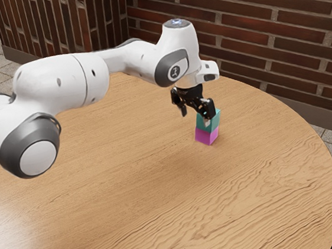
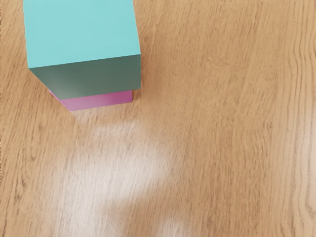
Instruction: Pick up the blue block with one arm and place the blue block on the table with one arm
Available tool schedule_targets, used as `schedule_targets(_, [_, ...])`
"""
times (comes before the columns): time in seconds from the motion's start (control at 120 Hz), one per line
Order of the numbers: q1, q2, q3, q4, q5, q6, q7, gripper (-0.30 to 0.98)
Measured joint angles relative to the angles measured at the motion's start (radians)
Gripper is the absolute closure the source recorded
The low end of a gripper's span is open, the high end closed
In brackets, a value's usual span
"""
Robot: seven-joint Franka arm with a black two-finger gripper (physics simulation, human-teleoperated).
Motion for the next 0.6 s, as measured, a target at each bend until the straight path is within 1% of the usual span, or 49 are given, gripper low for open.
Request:
schedule_targets(0.1, [-0.002,0.001,0.000,0.001,-0.001,0.020,0.000,0.00])
schedule_targets(0.15, [0.001,0.014,0.000,0.027,0.000,0.029,0.000,0.00])
schedule_targets(0.283, [0.016,0.145,-0.003,0.212,0.003,0.040,0.001,0.00])
schedule_targets(0.342, [0.037,0.198,-0.007,0.272,0.003,0.043,0.002,0.00])
schedule_targets(0.6, [0.054,0.299,-0.017,0.402,0.004,0.056,0.012,0.00])
